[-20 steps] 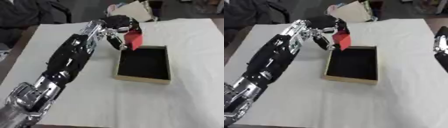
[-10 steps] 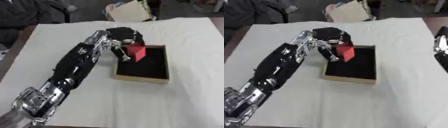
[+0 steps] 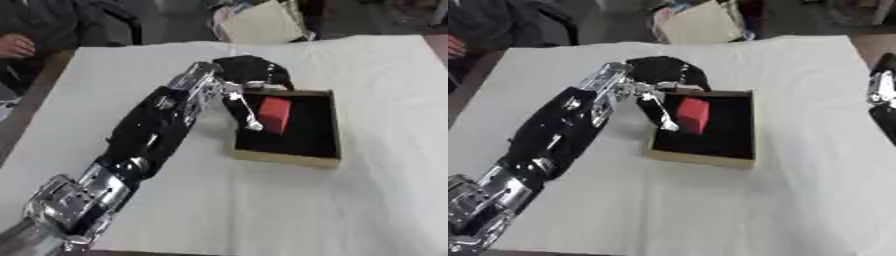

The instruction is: Pick up objects on the table and place them in the box.

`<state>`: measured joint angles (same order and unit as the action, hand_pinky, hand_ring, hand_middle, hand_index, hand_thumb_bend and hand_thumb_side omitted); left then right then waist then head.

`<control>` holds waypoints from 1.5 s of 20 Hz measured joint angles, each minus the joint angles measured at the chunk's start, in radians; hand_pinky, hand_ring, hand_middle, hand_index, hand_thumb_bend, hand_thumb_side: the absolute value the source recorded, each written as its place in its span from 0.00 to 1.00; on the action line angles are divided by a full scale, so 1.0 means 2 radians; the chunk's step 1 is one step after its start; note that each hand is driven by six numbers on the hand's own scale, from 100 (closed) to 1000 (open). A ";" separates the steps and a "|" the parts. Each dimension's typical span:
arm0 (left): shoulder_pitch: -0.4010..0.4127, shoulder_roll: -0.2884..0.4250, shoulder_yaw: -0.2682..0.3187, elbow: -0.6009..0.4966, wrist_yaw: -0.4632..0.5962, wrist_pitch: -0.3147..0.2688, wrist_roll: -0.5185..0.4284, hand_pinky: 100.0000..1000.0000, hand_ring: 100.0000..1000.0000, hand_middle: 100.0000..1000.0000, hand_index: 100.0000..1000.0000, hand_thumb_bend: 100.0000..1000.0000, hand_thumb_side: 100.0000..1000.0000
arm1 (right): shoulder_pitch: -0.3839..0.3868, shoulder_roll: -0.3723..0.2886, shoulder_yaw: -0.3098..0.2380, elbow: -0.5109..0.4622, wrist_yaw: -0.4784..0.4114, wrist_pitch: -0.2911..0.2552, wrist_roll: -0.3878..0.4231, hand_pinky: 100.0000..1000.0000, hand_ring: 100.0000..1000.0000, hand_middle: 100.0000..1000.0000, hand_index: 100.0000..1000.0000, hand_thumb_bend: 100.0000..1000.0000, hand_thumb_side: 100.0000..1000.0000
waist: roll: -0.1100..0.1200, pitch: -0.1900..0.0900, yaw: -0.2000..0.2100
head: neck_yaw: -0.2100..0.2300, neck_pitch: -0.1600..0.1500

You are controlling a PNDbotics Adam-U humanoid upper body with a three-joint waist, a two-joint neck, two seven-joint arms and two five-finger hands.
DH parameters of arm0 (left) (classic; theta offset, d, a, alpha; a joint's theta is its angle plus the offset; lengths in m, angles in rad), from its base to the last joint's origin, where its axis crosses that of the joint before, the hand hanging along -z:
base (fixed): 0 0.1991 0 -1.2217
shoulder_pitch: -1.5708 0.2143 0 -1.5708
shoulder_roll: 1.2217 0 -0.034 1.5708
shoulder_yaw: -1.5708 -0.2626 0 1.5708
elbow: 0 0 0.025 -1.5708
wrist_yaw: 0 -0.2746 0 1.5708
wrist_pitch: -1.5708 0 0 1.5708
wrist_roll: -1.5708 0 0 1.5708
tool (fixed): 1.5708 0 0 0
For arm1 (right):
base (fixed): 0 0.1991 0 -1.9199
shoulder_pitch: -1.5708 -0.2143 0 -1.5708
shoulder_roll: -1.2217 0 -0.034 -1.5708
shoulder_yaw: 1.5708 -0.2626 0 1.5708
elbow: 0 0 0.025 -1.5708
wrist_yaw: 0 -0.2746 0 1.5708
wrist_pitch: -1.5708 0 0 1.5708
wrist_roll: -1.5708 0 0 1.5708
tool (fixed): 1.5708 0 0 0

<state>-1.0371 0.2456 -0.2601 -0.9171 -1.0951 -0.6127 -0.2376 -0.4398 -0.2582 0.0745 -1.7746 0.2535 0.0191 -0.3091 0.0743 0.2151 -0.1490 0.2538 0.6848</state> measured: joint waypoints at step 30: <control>0.045 0.175 0.179 -0.101 0.480 0.225 0.186 0.81 0.67 0.65 0.84 0.26 0.39 | 0.011 0.000 -0.009 0.009 0.000 0.007 -0.011 0.53 0.67 0.52 0.86 0.03 0.35 | -0.013 -0.010 0.028 | -0.039 0.000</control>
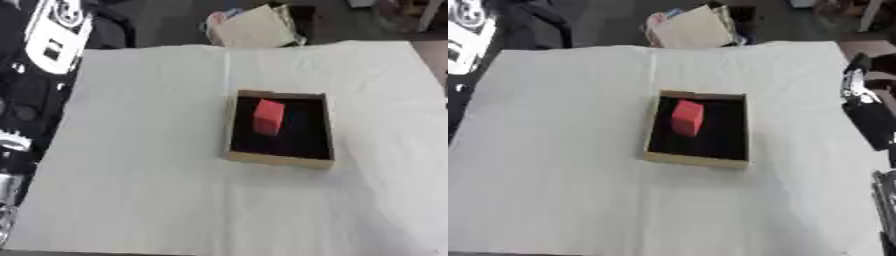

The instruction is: Pick up objects on the table and place them in the box.

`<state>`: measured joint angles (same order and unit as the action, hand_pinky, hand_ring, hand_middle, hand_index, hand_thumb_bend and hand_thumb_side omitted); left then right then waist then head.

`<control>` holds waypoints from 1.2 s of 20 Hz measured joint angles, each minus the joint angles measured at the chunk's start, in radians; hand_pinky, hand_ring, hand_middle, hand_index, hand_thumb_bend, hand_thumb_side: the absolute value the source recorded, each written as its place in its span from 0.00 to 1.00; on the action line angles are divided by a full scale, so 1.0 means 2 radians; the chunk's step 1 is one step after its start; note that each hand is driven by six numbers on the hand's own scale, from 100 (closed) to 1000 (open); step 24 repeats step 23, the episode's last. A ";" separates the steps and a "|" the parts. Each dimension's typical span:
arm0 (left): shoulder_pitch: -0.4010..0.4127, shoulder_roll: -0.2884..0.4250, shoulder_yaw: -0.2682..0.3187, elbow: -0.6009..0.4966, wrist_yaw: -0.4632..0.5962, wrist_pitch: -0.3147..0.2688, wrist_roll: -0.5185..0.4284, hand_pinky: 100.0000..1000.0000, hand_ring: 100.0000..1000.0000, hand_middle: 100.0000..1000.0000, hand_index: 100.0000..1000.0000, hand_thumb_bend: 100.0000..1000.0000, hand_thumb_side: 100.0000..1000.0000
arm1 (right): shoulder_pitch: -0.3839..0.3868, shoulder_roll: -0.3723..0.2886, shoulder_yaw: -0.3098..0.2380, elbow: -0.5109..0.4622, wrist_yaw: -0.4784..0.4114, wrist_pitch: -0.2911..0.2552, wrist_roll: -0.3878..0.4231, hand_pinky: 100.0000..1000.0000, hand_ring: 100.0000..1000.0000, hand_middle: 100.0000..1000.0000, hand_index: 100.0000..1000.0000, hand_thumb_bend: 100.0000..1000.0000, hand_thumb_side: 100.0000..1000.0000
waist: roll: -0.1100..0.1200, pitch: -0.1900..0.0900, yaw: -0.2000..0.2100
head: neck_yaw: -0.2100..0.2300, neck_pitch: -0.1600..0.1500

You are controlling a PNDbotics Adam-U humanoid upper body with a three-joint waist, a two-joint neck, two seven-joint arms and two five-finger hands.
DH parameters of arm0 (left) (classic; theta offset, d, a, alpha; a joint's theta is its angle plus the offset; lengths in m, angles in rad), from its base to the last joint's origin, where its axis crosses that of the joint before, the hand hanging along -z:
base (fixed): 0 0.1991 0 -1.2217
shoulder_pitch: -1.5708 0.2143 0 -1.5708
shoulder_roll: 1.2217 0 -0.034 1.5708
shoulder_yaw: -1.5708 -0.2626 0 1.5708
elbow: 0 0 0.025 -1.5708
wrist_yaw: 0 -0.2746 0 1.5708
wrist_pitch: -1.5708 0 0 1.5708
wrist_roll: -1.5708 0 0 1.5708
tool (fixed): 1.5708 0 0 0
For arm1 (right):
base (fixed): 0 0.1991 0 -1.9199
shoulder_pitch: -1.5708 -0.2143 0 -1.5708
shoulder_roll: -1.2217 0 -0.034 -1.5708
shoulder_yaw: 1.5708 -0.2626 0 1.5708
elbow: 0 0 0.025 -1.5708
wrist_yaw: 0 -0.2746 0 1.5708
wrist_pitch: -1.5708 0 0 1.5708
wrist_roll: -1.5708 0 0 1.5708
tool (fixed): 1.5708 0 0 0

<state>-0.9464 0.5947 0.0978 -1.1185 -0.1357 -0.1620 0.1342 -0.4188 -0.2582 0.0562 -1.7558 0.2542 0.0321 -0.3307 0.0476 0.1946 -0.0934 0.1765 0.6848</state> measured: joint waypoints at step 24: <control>0.031 0.120 -0.016 0.484 0.238 -0.020 0.091 0.79 0.61 0.58 0.80 0.17 0.38 | 0.012 -0.001 0.000 0.006 0.000 -0.001 -0.001 0.53 0.67 0.51 0.85 0.02 0.35 | 0.007 -0.011 -0.004 | -0.004 0.001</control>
